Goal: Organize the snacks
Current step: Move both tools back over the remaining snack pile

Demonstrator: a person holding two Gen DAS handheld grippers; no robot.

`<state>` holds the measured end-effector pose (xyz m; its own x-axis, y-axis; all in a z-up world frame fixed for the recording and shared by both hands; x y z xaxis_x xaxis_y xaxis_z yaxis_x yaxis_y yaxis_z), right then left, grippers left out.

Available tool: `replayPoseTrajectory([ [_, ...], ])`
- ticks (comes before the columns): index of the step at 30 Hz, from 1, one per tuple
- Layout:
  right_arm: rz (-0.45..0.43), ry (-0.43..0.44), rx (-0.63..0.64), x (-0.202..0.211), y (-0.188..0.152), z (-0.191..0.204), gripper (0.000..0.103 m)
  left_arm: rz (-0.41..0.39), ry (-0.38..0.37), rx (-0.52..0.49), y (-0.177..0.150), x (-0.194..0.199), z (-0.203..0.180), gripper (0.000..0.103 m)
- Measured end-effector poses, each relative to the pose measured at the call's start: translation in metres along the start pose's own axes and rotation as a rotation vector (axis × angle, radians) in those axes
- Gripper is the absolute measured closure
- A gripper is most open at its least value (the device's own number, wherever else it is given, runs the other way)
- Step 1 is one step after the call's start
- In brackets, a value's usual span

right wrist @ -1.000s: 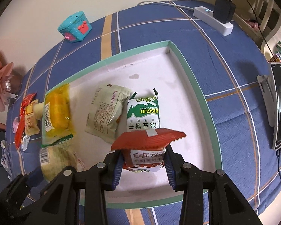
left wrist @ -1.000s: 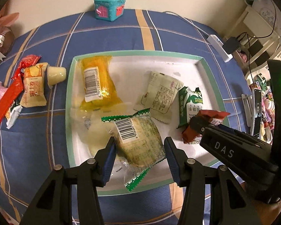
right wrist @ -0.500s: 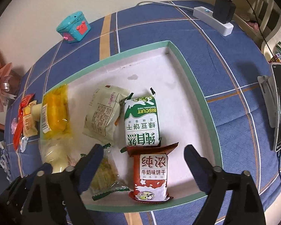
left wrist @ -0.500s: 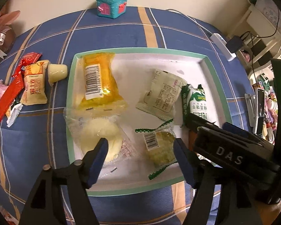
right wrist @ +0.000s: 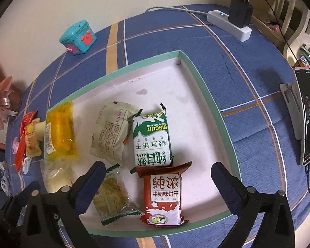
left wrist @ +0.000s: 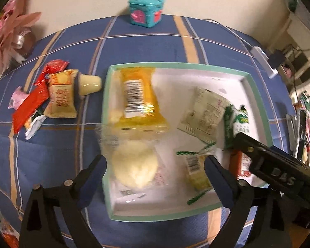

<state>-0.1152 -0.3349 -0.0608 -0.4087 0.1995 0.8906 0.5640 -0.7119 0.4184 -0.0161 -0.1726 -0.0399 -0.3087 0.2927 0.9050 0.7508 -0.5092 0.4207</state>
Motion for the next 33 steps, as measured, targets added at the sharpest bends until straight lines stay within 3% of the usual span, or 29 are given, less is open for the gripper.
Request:
replayPoseTrajectory([
  [13,-0.012,-0.005,0.036,0.001,0.002,0.01,0.0,-0.045,0.088,0.171,0.011,0.006,0.058,0.007],
  [15,-0.016,-0.007,0.053,0.002,0.002,0.015,0.0,-0.052,0.104,0.198,0.013,0.008,0.07,0.002],
  [33,-0.044,0.061,0.201,0.008,-0.012,0.102,0.0,-0.072,0.274,0.481,0.0,0.017,0.212,0.0],
])
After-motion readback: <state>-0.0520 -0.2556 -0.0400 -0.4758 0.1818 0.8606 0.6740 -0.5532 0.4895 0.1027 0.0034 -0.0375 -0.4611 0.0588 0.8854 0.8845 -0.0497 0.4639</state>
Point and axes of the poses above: each gripper's, at about its wrist camera, not at the fingertips, and x roughly against the way its jaws point, z to its left, y to its top, the point moved 3 cm from there along -x, roughly the way its jaws point, and after that the axes turned 7 degrees about -z, right-handed, at the moved point
